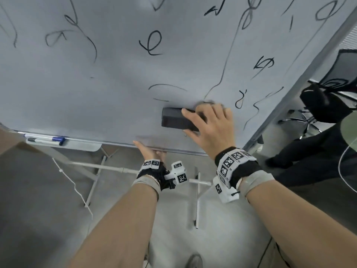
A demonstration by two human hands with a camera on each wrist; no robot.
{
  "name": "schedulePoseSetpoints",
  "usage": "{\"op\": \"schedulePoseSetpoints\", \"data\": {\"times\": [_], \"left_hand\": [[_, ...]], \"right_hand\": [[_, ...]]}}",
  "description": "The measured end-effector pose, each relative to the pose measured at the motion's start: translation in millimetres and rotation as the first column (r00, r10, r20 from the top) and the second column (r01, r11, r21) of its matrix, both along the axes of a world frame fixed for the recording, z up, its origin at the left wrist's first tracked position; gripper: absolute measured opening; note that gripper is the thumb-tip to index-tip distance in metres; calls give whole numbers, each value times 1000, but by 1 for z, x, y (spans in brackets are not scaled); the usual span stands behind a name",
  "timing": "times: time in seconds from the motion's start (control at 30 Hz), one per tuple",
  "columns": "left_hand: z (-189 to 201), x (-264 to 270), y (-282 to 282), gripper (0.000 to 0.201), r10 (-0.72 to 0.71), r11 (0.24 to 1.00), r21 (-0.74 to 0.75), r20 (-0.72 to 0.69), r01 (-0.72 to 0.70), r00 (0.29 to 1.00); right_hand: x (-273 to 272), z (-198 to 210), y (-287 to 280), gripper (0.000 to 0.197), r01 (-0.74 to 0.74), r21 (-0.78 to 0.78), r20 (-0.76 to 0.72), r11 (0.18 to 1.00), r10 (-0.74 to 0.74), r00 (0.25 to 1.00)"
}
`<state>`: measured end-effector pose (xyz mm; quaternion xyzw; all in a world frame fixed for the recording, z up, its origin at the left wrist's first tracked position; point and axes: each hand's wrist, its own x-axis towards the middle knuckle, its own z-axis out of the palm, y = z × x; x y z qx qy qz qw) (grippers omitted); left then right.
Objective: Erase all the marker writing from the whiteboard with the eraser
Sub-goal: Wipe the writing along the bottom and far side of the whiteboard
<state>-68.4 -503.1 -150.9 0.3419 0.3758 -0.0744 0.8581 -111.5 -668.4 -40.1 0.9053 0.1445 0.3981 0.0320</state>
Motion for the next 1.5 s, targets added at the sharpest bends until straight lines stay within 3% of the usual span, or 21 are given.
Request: {"op": "schedulePoseSetpoints", "data": {"times": [0.1, 0.27, 0.4, 0.63, 0.8, 0.93, 1.07, 1.17, 1.27, 1.4, 1.5], "left_hand": [[-7, -3, 6, 95, -3, 999, 47, 1, 3, 1000], [-13, -1, 4, 103, -11, 991, 130, -51, 17, 999], [-24, 0, -3, 126, -65, 981, 173, -118, 85, 991], [7, -15, -55, 91, -145, 987, 59, -100, 151, 984], [8, -22, -65, 91, -184, 974, 108, -132, 199, 974], [0, -25, -64, 104, -159, 974, 140, -145, 179, 977], [-7, -24, -59, 120, -209, 963, 134, -166, 232, 964], [-24, -13, -52, 116, -197, 971, 113, -121, 210, 973], [-12, -11, -48, 109, -183, 976, 85, -170, 199, 968], [1, -17, -58, 95, -152, 983, 82, -130, 163, 980], [-1, -23, -64, 93, -171, 977, 102, -139, 186, 975]], "right_hand": [[-12, -48, -1, 49, -25, -80, -187, 997, 10, 982], [-29, -100, -6, 53, 94, -109, -367, 990, -128, 921], [-42, -80, -25, 51, 135, -26, -274, 990, -137, 952], [-46, -34, -65, 44, 227, 131, -155, 965, -206, 966], [-63, -66, -89, 45, 192, 26, -254, 981, -179, 950], [-74, -106, -93, 44, 267, -33, -396, 963, -258, 881], [-63, -99, -68, 41, 218, -36, -385, 975, -215, 898], [-42, -75, -51, 47, 124, -35, -336, 992, -129, 933], [-39, -77, -54, 47, 105, -17, -367, 994, -104, 924], [-59, -106, -76, 33, 223, -60, -491, 973, -224, 842], [-74, -101, -93, 31, 270, -68, -513, 961, -266, 816]]}}
